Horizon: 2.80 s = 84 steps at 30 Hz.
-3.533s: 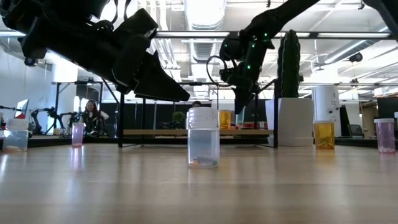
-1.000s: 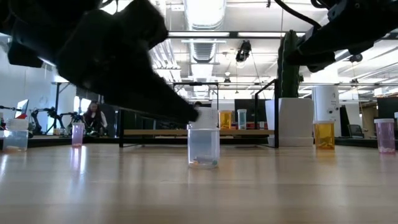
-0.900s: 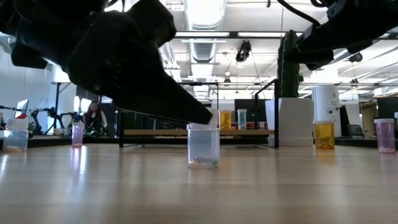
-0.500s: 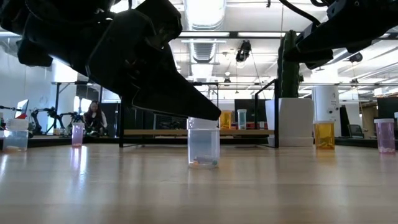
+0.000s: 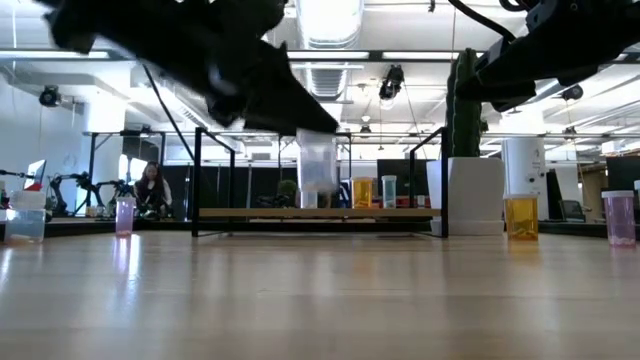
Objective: Pick and place medicine bottles onto shelf by color
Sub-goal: Put the right transparent medicine bottle on the shelf, then put the bottom pink medicine bottle on the shelf
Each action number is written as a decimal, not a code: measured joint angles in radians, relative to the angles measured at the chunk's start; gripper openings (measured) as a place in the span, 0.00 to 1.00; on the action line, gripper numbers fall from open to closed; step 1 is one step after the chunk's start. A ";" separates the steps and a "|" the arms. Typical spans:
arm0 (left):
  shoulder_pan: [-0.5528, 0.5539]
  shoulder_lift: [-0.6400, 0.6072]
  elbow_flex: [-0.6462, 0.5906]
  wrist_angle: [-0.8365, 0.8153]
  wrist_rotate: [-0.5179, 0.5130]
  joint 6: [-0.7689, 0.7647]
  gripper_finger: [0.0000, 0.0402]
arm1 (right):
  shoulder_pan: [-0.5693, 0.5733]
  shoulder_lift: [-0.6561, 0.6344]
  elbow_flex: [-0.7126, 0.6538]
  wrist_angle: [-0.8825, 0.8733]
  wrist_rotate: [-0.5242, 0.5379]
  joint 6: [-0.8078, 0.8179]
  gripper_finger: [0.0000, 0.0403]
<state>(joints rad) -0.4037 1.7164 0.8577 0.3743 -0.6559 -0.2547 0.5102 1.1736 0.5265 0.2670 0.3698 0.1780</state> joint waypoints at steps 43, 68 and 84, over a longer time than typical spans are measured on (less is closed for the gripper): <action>0.849 0.022 0.053 -0.182 -0.101 -0.185 0.36 | 0.000 0.001 -0.009 0.000 0.026 -0.003 0.41; 0.909 -0.006 0.062 -0.167 -0.001 -0.127 0.67 | 0.000 0.001 -0.009 0.001 0.026 -0.002 0.41; 0.815 -0.149 0.209 -0.167 0.356 0.162 0.71 | 0.000 0.001 -0.013 0.002 0.025 0.009 0.41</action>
<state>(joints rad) 0.4110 1.5669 1.0672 0.2073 -0.2999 -0.0926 0.5099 1.1744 0.5133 0.2687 0.3946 0.1871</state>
